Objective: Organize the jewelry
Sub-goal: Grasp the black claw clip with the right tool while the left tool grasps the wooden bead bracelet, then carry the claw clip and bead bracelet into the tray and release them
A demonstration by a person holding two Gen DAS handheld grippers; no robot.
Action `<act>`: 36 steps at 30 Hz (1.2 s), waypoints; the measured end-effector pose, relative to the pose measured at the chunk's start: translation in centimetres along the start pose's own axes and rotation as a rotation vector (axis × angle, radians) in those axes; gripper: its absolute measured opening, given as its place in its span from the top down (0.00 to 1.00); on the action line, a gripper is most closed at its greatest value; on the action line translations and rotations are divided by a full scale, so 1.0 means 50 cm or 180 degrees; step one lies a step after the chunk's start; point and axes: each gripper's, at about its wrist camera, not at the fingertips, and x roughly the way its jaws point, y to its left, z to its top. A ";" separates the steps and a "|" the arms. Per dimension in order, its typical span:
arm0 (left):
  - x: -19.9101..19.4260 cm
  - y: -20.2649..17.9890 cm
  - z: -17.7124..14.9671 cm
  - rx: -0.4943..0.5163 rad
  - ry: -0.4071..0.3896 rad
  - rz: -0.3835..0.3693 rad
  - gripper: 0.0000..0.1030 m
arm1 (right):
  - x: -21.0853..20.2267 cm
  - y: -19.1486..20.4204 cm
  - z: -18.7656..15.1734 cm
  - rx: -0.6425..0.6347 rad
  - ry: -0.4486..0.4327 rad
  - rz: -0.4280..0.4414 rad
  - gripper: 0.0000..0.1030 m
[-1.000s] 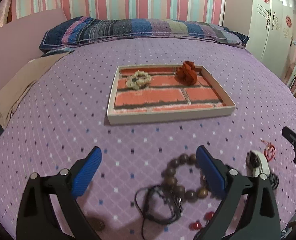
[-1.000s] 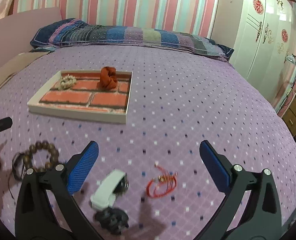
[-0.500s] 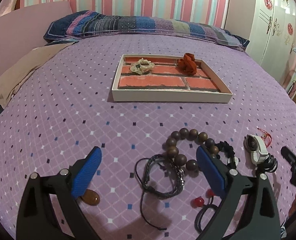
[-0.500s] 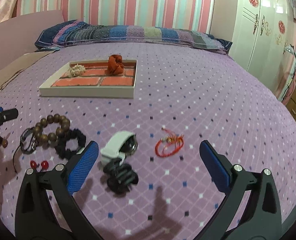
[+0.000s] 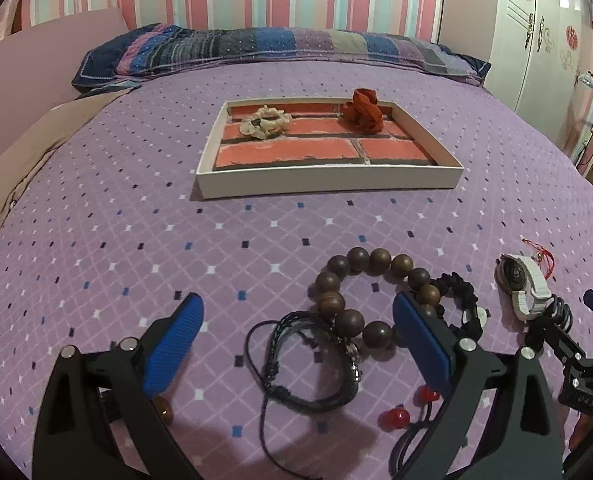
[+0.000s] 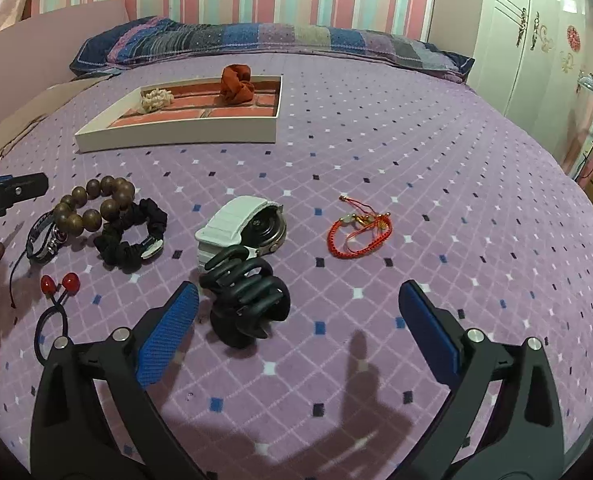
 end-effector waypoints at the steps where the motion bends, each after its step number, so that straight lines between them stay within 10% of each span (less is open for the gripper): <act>1: 0.009 -0.002 0.002 0.0009 0.0019 -0.0006 0.09 | 0.002 0.001 0.000 -0.0012 0.0006 0.0004 0.07; 9: 0.043 -0.011 0.018 0.0052 0.0058 -0.0055 0.10 | 0.011 0.008 -0.002 -0.0048 0.0045 0.0070 0.21; 25: 0.146 -0.017 0.033 0.0101 0.0485 -0.0144 0.52 | 0.026 0.026 0.000 -0.0047 0.0116 0.0268 0.58; 36: 0.147 -0.040 0.030 0.0273 0.0431 -0.0187 0.77 | 0.009 0.022 0.009 -0.0061 0.0028 0.0232 0.58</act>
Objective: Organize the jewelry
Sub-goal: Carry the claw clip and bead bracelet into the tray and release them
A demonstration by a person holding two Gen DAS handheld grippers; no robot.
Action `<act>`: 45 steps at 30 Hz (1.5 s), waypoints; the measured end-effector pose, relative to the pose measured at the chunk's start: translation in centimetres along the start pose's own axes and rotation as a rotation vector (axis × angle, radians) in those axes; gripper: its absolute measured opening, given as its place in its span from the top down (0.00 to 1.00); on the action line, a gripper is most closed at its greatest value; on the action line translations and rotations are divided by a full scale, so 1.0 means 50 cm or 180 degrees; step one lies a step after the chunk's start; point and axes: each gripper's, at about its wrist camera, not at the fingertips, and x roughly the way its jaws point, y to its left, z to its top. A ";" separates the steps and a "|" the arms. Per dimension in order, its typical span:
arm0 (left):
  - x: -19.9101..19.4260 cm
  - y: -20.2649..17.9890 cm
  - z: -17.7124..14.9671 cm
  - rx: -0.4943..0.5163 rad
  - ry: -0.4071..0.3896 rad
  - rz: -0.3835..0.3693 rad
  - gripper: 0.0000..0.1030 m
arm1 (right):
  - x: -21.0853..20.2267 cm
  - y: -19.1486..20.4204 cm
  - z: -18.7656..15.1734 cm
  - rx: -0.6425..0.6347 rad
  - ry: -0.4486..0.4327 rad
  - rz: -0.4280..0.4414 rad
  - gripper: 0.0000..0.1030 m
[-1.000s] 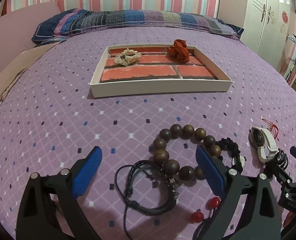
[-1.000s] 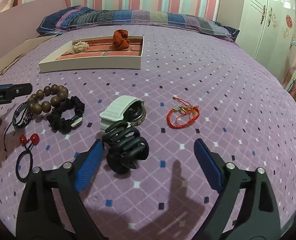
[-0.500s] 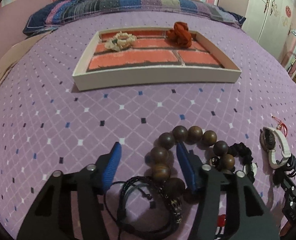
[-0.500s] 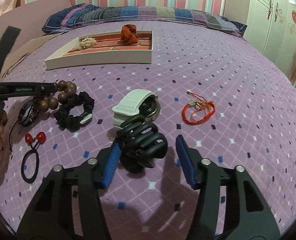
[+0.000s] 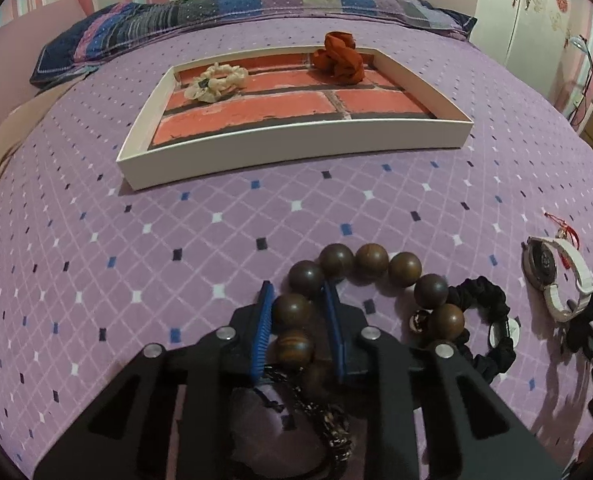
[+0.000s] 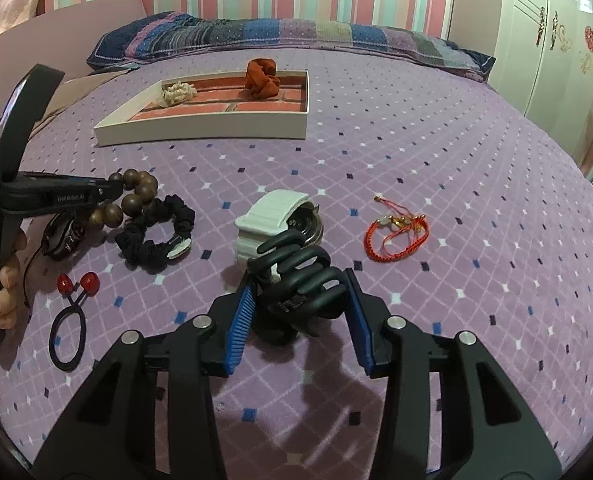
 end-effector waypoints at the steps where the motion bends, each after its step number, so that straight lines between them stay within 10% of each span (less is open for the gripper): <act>1: -0.001 0.000 0.000 -0.0004 -0.0008 -0.0022 0.79 | -0.004 -0.001 0.000 0.0005 -0.0012 -0.0001 0.58; 28: -0.107 -0.011 0.061 0.0055 -0.0413 -0.0250 0.82 | 0.029 -0.032 0.164 0.0107 -0.0253 -0.0031 0.58; 45: -0.158 0.027 0.252 0.0137 -0.0788 -0.0194 0.81 | 0.162 0.027 0.372 -0.0042 -0.0256 0.0069 0.58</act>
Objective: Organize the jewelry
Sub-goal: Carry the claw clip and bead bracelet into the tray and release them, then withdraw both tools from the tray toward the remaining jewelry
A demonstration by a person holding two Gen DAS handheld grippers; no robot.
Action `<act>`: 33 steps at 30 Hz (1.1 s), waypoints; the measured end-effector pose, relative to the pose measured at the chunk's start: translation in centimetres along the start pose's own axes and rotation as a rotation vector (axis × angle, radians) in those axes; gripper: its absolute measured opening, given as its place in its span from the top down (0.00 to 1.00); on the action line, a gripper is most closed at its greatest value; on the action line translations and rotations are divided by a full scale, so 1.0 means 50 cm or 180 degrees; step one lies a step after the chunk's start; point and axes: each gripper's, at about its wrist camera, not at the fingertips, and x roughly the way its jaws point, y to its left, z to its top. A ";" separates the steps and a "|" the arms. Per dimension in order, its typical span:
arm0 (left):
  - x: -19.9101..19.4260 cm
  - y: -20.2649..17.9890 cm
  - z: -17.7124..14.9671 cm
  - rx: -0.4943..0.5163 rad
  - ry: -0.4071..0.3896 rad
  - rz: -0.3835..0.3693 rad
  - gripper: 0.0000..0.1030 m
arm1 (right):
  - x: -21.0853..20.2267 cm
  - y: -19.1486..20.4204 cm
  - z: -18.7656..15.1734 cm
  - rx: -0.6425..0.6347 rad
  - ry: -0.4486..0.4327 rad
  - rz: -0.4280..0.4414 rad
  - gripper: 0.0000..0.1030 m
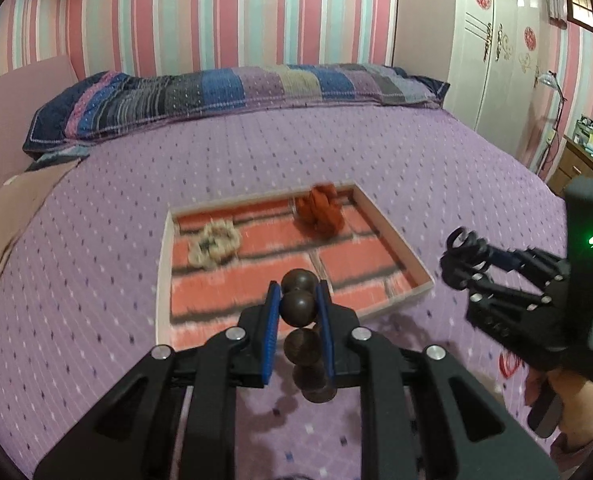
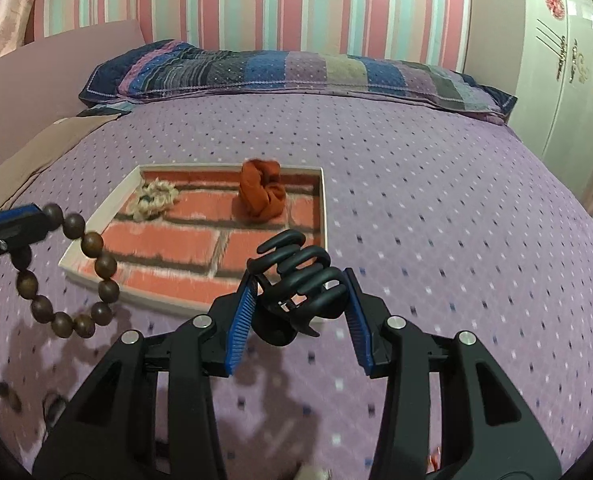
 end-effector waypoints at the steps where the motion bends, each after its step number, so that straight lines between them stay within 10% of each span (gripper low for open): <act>1: 0.007 0.005 0.016 -0.0003 -0.0006 -0.0001 0.81 | 0.012 0.004 0.013 -0.0005 0.0010 -0.0001 0.58; 33: 0.394 0.269 0.013 -0.0429 0.0944 0.0749 0.80 | 0.389 0.054 0.126 -0.0019 0.0782 -0.0229 0.58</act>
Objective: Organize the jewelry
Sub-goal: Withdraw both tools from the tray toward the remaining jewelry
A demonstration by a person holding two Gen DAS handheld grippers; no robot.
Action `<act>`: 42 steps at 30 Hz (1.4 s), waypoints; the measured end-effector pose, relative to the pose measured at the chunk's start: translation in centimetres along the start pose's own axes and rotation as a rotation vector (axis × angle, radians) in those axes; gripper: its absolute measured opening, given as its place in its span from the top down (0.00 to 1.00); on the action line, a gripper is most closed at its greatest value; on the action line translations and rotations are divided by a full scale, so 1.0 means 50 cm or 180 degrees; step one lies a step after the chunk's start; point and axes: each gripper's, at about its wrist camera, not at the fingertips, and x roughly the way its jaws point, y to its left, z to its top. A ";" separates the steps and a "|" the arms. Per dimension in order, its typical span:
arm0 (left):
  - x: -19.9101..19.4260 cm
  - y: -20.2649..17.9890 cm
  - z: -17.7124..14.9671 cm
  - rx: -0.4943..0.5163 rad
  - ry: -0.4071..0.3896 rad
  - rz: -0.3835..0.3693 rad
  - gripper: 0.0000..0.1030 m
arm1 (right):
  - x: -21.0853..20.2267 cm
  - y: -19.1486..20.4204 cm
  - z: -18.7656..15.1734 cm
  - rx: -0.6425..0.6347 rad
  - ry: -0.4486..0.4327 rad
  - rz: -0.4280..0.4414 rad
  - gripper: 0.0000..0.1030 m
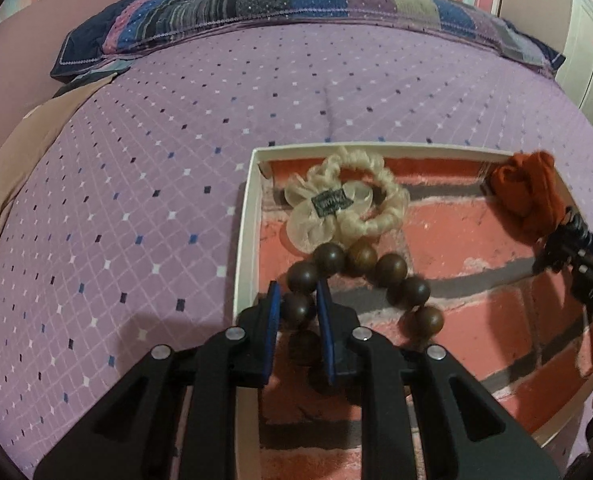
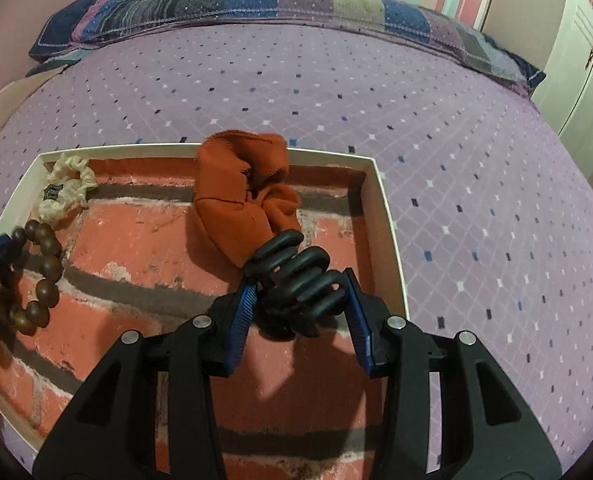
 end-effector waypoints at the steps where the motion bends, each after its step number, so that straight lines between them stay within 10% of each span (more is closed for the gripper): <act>1: 0.000 -0.004 -0.003 0.0019 -0.0003 0.0034 0.80 | 0.001 -0.001 0.001 0.0002 0.0016 0.0005 0.58; 6: -0.011 -0.021 -0.011 0.0162 0.0007 0.0167 0.78 | 0.007 0.002 0.002 -0.0071 0.0158 0.0003 0.38; 10: -0.058 -0.021 -0.014 0.0178 -0.0127 0.0103 0.50 | -0.021 0.008 -0.007 -0.0175 0.0157 0.0143 0.30; 23: -0.354 0.055 -0.075 0.0016 -0.0777 -0.0103 0.10 | -0.290 -0.079 -0.044 -0.0095 -0.0473 0.0116 0.04; 42: -0.507 0.137 -0.380 -0.0113 -0.1063 0.0093 0.06 | -0.498 -0.020 -0.322 -0.0277 -0.0888 -0.0106 0.04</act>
